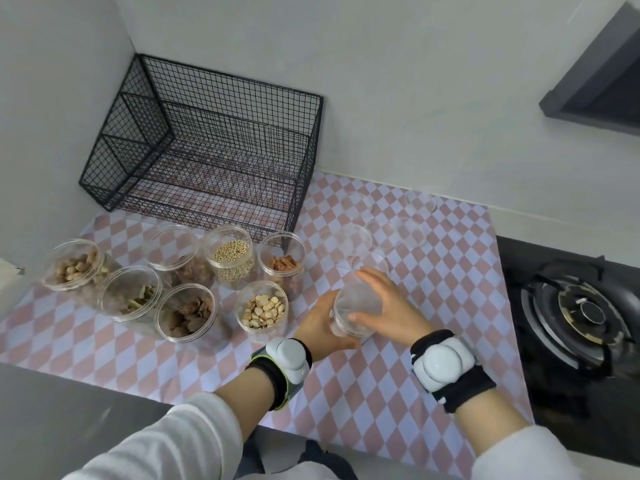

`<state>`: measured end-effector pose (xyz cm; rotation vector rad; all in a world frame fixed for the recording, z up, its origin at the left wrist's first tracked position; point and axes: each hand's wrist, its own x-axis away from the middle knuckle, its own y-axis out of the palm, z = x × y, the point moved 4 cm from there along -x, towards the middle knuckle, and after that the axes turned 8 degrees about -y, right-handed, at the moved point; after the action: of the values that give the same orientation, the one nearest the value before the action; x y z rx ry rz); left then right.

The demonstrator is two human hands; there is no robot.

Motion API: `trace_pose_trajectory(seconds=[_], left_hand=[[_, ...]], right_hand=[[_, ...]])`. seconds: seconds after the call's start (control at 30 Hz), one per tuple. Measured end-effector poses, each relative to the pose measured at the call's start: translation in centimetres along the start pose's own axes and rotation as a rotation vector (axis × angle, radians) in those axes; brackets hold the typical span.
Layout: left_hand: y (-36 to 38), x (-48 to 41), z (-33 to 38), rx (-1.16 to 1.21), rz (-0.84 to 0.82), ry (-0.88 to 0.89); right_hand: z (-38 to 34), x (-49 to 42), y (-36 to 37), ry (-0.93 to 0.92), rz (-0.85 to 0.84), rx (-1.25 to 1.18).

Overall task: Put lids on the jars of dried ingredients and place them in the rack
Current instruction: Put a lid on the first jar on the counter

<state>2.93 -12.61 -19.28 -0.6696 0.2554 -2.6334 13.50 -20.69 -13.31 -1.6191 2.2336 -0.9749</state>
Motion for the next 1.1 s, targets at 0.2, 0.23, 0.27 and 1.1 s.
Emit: trace_pose_trajectory(seconds=[0.2,0.23,0.27,1.1], left_hand=[[0.0,0.0,0.1,0.012,-0.018,0.027],[0.0,0.0,0.0,0.016,-0.018,0.024],[0.0,0.0,-0.1,0.015,-0.018,0.021],[-0.4,0.2,0.7,-0.121,-0.017,0.007]], right_hand=[[-0.2,-0.1,0.7,-0.04,-0.115,0.093],[-0.2,0.0,0.7,-0.039,-0.116,0.113],[-0.3,0.2,0.8,-0.036,-0.115,0.141],[-3.4,1.0,-1.1,0.137,-0.089,0.482]])
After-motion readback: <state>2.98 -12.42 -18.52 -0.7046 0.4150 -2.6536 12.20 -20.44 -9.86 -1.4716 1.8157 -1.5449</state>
